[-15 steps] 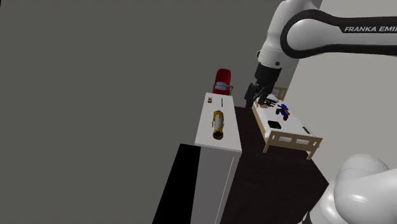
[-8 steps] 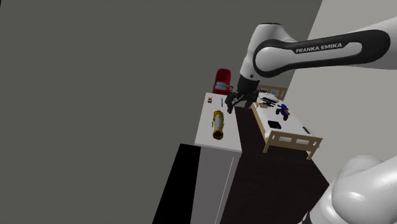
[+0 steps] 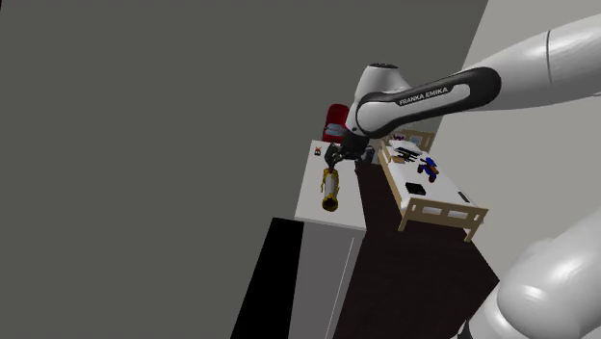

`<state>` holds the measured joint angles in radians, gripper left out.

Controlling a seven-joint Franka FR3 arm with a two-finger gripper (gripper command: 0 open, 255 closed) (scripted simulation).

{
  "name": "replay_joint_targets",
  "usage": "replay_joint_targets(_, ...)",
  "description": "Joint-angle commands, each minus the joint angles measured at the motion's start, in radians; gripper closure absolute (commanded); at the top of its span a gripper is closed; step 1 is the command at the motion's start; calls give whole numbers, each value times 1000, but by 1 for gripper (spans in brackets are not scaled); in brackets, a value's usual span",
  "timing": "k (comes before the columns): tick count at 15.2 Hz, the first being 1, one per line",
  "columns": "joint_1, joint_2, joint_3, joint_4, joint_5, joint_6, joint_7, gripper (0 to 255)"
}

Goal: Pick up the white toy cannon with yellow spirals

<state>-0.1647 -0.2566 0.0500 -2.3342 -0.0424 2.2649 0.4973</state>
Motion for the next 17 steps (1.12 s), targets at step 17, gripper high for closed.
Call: replay_joint_targets(17,-81,453,-54,181,-119,342,431,0)
